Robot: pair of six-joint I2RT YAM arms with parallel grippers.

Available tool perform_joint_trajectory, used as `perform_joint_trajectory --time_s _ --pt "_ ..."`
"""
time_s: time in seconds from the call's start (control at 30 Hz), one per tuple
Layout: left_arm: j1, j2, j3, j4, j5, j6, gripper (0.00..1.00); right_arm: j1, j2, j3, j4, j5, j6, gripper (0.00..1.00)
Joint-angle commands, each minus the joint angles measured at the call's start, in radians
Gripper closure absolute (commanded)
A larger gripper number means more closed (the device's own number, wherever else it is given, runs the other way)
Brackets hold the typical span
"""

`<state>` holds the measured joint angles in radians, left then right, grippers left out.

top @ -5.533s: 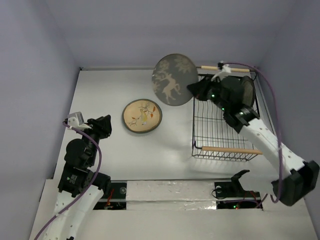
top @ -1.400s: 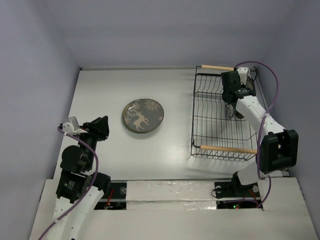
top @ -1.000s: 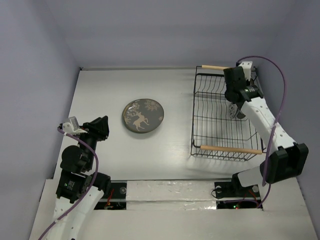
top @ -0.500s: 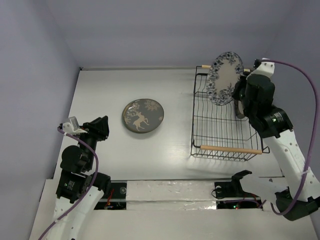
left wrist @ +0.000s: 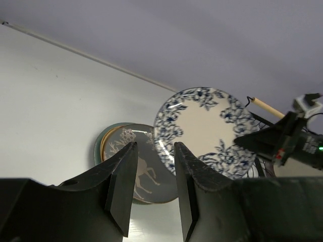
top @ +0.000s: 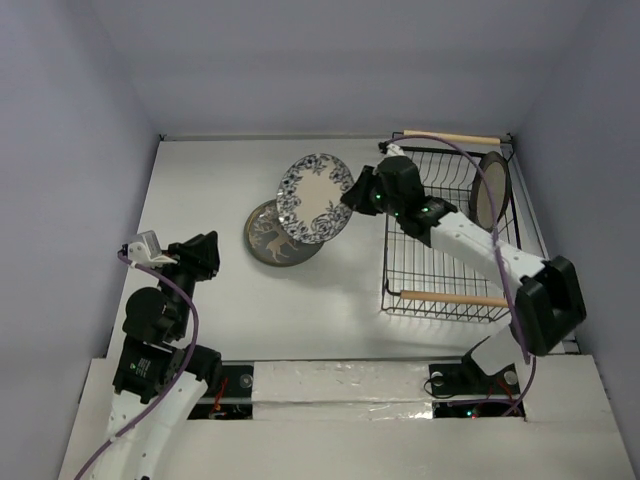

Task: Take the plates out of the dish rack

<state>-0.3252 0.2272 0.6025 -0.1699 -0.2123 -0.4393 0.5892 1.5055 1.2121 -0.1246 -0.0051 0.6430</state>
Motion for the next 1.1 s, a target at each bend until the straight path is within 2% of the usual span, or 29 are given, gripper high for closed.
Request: perform_joint_trajectory --time_s 0.0,0.27,0.57,0.67,0.7,0.8,0.87,1.07 --pt "-0.002 0.014 0.011 0.035 0.005 -0.004 0.68 0.03 0.024 0.053 0.384 -0.076 0.152 1.0" --pt "-0.002 0.029 0.013 0.035 0.005 -0.003 0.68 0.075 0.212 0.026 0.47 -0.102 0.237 1.0" --pt "-0.002 0.009 0.011 0.035 0.005 -0.004 0.68 0.115 0.315 0.015 0.488 -0.107 0.265 0.99" --pt "-0.002 0.012 0.014 0.035 0.005 -0.003 0.68 0.115 0.329 0.015 0.438 -0.096 0.245 0.91" --pt "-0.002 0.012 0.014 0.033 0.005 -0.001 0.68 0.115 0.329 0.01 0.415 -0.093 0.238 0.81" --pt "-0.002 0.003 0.014 0.035 0.005 -0.001 0.68 0.115 0.322 -0.006 0.381 -0.082 0.199 0.64" --pt "-0.002 -0.009 0.014 0.035 0.005 -0.003 0.68 0.124 0.311 -0.02 0.315 -0.062 0.158 0.46" --pt "-0.002 -0.025 0.014 0.033 0.005 -0.001 0.68 0.144 0.262 -0.019 0.188 0.031 0.052 0.21"
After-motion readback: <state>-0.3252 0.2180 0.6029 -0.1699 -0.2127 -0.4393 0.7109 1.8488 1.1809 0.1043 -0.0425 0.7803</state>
